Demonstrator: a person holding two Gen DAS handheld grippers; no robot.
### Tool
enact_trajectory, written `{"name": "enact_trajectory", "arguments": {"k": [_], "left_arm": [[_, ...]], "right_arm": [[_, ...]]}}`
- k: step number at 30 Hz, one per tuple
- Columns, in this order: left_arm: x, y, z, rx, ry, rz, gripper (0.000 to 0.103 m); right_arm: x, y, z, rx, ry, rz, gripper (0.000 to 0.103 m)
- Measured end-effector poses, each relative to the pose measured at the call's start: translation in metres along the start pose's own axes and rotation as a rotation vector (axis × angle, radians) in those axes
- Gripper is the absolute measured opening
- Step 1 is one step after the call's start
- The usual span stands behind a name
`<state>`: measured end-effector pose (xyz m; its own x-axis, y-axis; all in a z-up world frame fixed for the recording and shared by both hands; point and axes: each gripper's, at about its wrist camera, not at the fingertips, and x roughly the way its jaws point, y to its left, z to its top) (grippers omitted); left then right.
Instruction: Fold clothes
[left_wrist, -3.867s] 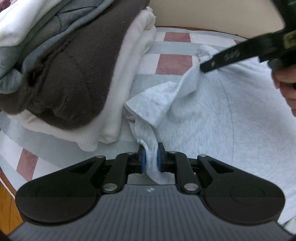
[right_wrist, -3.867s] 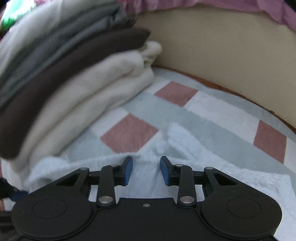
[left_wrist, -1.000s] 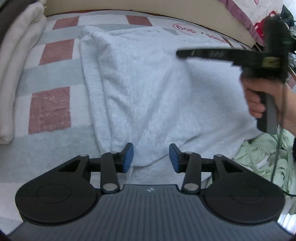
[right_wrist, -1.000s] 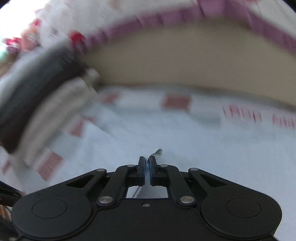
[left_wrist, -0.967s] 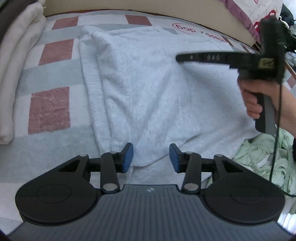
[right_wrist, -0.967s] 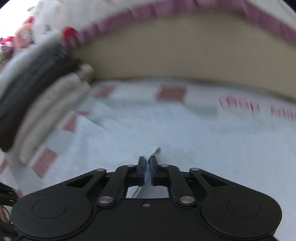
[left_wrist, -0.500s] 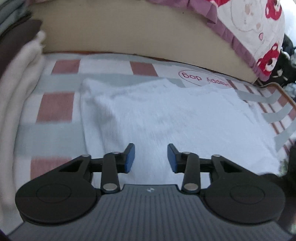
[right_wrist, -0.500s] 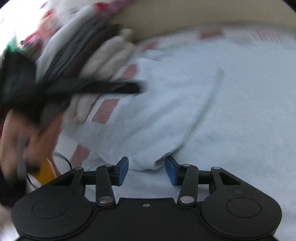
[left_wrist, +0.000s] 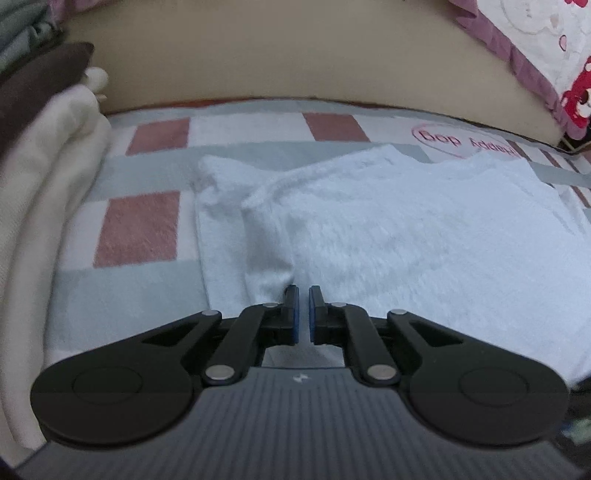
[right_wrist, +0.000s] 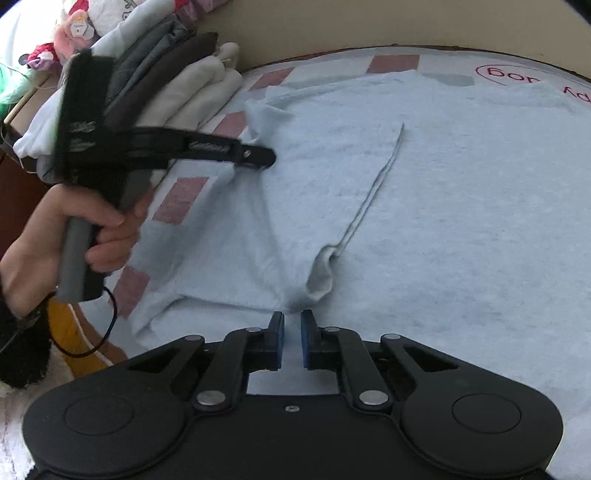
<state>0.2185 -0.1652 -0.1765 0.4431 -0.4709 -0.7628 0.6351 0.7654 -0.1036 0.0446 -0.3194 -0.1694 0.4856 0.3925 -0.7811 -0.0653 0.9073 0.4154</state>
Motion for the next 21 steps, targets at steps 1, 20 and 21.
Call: {"name": "enact_trajectory", "arguments": {"k": [1,20,21], "left_arm": [[0.000,0.000,0.000,0.004,-0.019,0.017,0.007],[-0.079,-0.102,0.003,-0.097,0.074,-0.108,0.028],[-0.082,-0.112,0.005,-0.089,0.075,-0.110,0.031]], "right_arm": [[-0.005,0.001,-0.003,0.003,-0.007,-0.003,0.011],[-0.157,-0.038,-0.058,0.139,-0.471,-0.314,0.026],[-0.158,-0.041,-0.058,0.154,-0.480,-0.340,0.027]]}}
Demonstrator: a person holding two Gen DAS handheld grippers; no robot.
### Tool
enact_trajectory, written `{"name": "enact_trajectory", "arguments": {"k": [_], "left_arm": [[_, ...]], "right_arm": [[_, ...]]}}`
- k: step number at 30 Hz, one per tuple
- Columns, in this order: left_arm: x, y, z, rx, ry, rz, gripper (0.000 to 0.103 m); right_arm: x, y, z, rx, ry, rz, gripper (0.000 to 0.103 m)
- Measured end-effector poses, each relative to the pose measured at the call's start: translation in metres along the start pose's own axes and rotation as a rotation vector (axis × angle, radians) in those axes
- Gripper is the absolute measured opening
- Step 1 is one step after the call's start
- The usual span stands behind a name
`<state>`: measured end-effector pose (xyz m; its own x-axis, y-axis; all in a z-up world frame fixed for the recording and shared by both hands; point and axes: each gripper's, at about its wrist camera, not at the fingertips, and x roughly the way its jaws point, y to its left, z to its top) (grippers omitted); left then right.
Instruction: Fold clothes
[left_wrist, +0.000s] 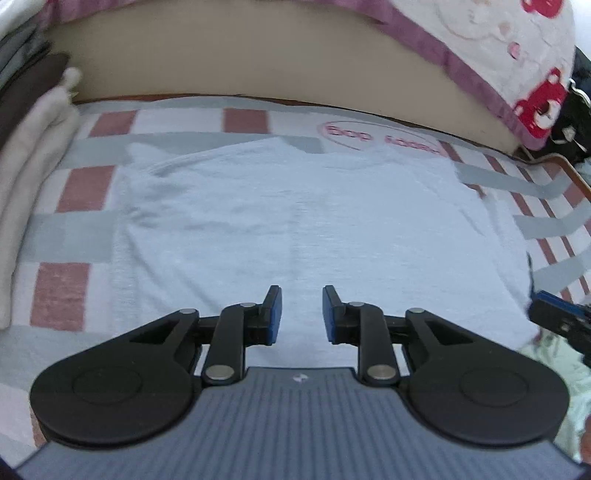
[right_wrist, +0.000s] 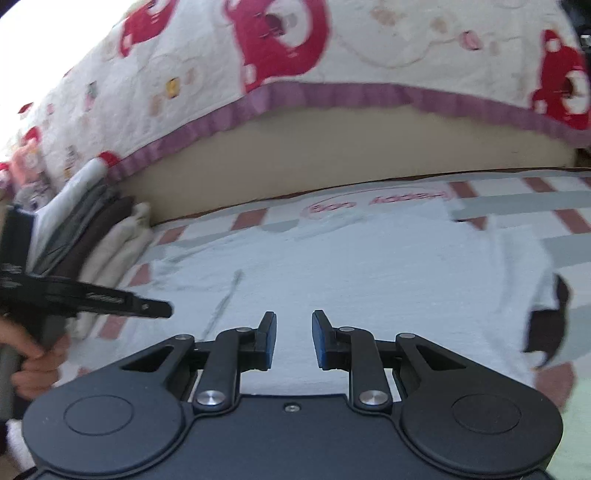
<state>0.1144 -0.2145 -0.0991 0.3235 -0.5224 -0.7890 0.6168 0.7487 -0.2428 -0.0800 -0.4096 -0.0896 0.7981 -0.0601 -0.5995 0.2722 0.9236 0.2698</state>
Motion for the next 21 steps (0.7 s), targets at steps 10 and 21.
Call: {"name": "enact_trajectory", "arguments": {"k": [10,21], "left_arm": [[-0.040,-0.081,0.005,0.195,-0.031,0.031,0.047],[-0.043,-0.118,-0.012,0.192,0.009,0.019,0.054]], "right_arm": [[-0.037,-0.044,0.040,0.132,-0.064,-0.109,0.047],[-0.038,-0.065,0.028,0.148,-0.045,-0.021,0.048]]}}
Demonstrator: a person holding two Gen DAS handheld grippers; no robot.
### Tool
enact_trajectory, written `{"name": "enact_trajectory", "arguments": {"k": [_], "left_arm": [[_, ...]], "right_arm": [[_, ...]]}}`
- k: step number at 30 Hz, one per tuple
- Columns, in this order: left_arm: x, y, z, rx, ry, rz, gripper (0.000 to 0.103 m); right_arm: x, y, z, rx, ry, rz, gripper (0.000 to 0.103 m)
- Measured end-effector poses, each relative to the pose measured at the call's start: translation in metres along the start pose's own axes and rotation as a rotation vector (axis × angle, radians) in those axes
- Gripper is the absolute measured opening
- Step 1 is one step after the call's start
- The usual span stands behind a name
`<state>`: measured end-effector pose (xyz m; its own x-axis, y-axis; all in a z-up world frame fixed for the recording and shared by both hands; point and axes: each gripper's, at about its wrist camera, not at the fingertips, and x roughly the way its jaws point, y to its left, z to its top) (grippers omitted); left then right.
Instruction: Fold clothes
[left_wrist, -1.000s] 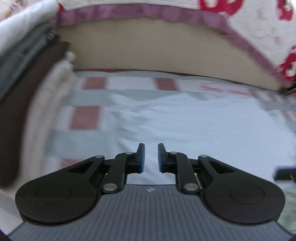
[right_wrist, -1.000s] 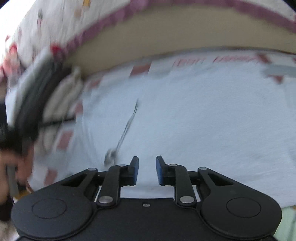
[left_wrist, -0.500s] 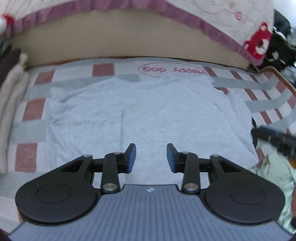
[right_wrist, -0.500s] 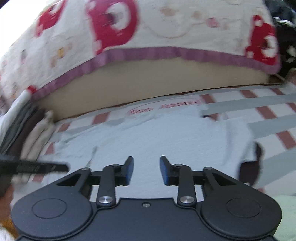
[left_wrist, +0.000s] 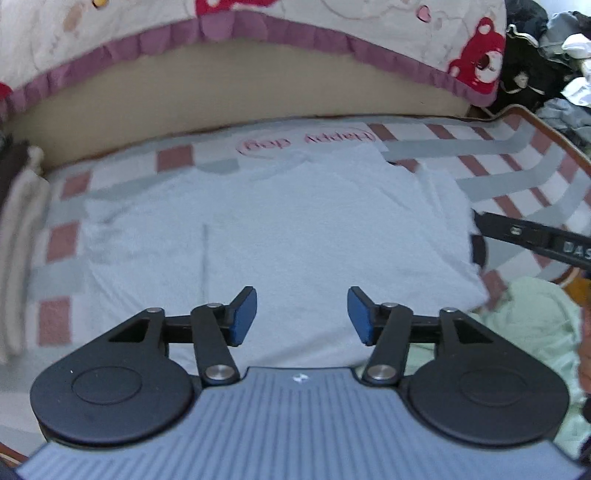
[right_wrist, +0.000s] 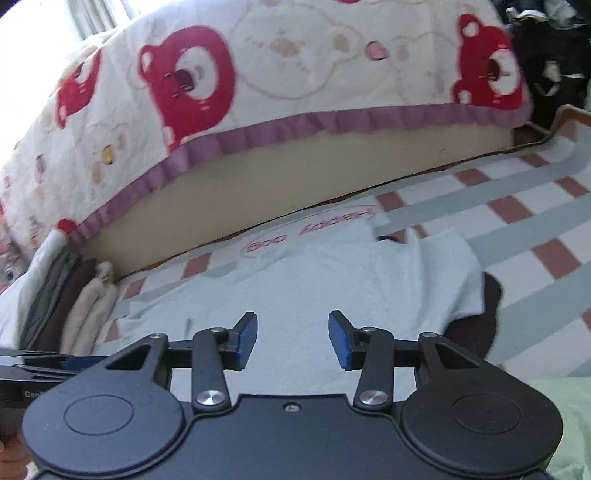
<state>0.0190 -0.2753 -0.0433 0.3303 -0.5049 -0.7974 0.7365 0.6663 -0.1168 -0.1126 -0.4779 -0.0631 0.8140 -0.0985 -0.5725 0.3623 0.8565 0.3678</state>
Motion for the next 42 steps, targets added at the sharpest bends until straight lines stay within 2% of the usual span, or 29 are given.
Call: {"name": "enact_trajectory", "arguments": {"k": [2,4,7,10,14,18,19,20,21,22,23,24,25,26,28,30,32,34,36,37,39,42], "left_arm": [[0.004,-0.006,0.000,0.017,0.001,0.029,0.057],[0.007,-0.011,-0.002,0.020,-0.007,0.035,0.060],[0.016,-0.017,-0.003,-0.016,0.013,-0.011,0.069],[0.027,-0.027,-0.001,-0.009,0.039,-0.020,0.069],[0.040,-0.051,-0.002,0.063,0.047,-0.008,0.070],[0.054,-0.081,0.002,0.169,0.051,-0.048,0.067],[0.058,-0.089,0.004,0.186,0.074,-0.060,0.067],[0.062,-0.095,0.006,0.183,0.096,-0.069,0.066],[0.065,-0.100,0.007,0.172,0.111,-0.077,0.066],[0.066,-0.105,0.009,0.169,0.114,-0.090,0.066],[0.067,-0.110,0.009,0.182,0.108,-0.096,0.062],[0.069,-0.115,0.010,0.207,0.099,-0.076,0.058],[0.072,-0.121,0.010,0.236,0.089,-0.040,0.051],[0.075,-0.124,0.011,0.260,0.080,-0.015,0.044],[0.083,-0.126,0.012,0.286,0.070,0.001,0.041],[0.091,-0.122,0.017,0.256,0.072,-0.070,0.041],[0.101,-0.116,0.022,0.213,0.076,-0.145,0.043],[0.114,-0.115,0.024,0.188,0.078,-0.159,0.044],[0.129,-0.120,0.025,0.193,0.086,-0.159,0.044],[0.137,-0.123,0.025,0.200,0.089,-0.161,0.044],[0.150,-0.130,0.025,0.209,0.084,-0.179,0.044],[0.165,-0.134,0.027,0.174,0.078,-0.193,0.044]], "right_arm": [[0.001,0.001,-0.003,-0.023,-0.006,0.040,0.048],[0.007,-0.001,-0.009,-0.027,0.004,0.039,0.049],[0.020,0.005,-0.016,-0.116,0.056,-0.080,0.056],[0.029,0.004,-0.022,-0.170,0.077,-0.158,0.062],[0.035,-0.011,-0.021,-0.209,0.116,-0.140,0.065],[0.032,-0.049,-0.021,-0.115,0.092,-0.067,0.063],[0.030,-0.060,-0.023,-0.085,0.083,-0.035,0.057],[0.030,-0.069,-0.023,-0.057,0.087,0.005,0.036],[0.029,-0.080,-0.024,-0.009,0.095,0.064,0.029],[0.028,-0.089,-0.023,0.039,0.091,0.101,0.029],[0.028,-0.098,-0.023,0.085,0.087,0.137,0.022],[0.027,-0.101,-0.023,0.083,0.082,0.137,0.008],[0.027,-0.100,-0.022,0.052,0.073,0.107,0.007],[0.027,-0.099,-0.022,0.014,0.064,0.059,0.007],[0.029,-0.101,-0.021,-0.041,0.061,-0.015,0.007],[0.032,-0.117,-0.018,-0.035,0.072,-0.060,0.013],[0.034,-0.143,-0.013,0.044,0.094,-0.104,0.017],[0.035,-0.170,-0.010,0.166,0.093,-0.100,0.020],[0.037,-0.197,-0.011,0.283,0.078,-0.080,0.037],[0.039,-0.209,-0.011,0.340,0.070,-0.071,0.037],[0.048,-0.221,-0.009,0.376,0.090,-0.096,0.037],[0.064,-0.224,-0.011,0.409,0.133,-0.062,0.037]]}}
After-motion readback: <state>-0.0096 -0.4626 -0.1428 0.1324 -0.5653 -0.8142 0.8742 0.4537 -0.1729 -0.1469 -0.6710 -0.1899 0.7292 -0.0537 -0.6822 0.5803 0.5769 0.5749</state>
